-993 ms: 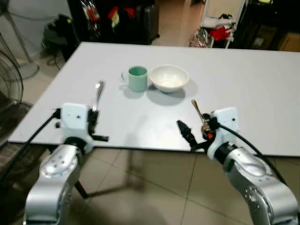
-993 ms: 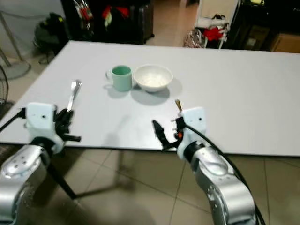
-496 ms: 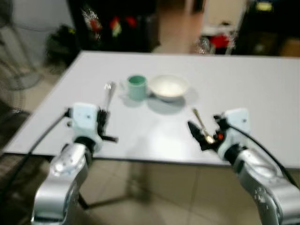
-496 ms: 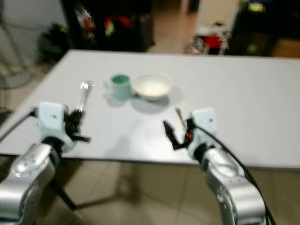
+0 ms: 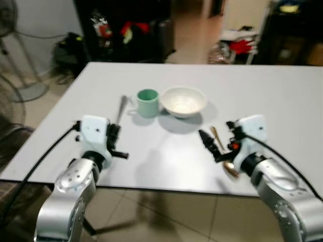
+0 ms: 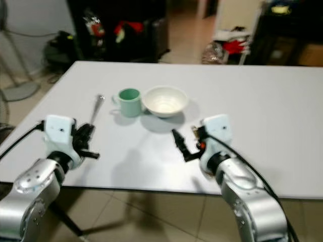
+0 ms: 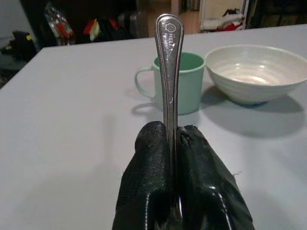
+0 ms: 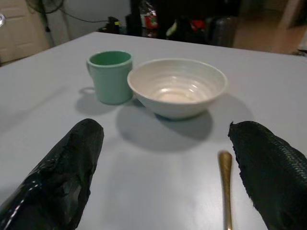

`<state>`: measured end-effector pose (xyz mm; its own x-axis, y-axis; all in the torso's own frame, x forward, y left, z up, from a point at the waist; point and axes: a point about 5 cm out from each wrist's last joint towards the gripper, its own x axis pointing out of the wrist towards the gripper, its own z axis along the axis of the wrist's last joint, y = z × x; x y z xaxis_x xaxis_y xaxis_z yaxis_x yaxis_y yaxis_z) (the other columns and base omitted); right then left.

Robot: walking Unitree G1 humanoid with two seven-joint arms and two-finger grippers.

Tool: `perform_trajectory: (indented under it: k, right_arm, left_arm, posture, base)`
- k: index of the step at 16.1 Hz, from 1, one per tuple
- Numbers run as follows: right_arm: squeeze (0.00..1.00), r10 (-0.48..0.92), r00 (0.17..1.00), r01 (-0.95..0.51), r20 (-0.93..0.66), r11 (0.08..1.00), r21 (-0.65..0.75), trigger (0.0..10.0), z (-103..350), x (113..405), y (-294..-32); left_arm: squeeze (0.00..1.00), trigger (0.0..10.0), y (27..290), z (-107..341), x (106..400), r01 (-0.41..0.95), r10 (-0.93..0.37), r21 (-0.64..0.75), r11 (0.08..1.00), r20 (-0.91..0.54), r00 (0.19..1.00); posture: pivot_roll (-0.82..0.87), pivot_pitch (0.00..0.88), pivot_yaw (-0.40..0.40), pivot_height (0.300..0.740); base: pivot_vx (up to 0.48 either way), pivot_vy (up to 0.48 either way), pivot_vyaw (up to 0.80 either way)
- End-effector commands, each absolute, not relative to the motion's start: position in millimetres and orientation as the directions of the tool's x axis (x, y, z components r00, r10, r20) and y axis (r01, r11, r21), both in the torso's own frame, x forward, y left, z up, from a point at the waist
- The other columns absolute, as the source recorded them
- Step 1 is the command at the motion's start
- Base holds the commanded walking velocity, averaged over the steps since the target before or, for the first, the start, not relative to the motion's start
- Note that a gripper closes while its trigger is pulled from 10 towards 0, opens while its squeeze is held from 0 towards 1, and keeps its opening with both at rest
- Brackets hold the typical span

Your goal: Setting the table

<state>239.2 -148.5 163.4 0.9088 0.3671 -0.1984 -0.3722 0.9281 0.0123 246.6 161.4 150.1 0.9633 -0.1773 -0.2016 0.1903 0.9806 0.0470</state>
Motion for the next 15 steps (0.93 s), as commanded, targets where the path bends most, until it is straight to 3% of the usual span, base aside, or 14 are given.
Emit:
perform_trajectory:
  k: [1,10,13,15]
  right_arm:
    - [0.00,0.429,0.879,-0.435,-0.206,0.900,0.019,10.0,164.8,236.5,-140.9]
    - [0.00,0.523,0.805,-0.554,-0.278,0.831,-0.041,10.0,166.9,229.2,-151.6]
    - [0.00,0.533,0.792,-0.571,-0.298,0.819,-0.052,10.0,166.2,229.8,-153.4]
    - [0.00,0.530,0.790,-0.571,-0.308,0.819,-0.055,10.0,164.5,230.9,-153.1]
  left_arm:
    - [0.00,10.0,162.0,142.7,249.1,0.209,-0.188,0.051,0.977,-0.265,0.946]
    - [0.00,10.0,140.8,118.6,294.4,0.250,-0.286,-0.142,0.958,-0.391,0.875]
    - [0.00,10.0,121.8,113.5,308.4,0.244,-0.350,-0.298,0.923,-0.386,0.854]
    - [0.00,10.0,107.4,107.7,316.2,0.267,-0.373,-0.296,0.917,-0.403,0.835]
  posture:
    - [-0.02,0.012,0.028,0.740]
    - [-0.04,0.041,0.028,0.740]
    - [-0.03,0.045,0.022,0.740]
    - [-0.03,0.052,0.022,0.740]
  base:
    - [0.000,0.000,0.00]
    - [0.000,0.000,0.00]
    - [0.000,0.000,0.00]
    - [0.000,0.000,0.00]
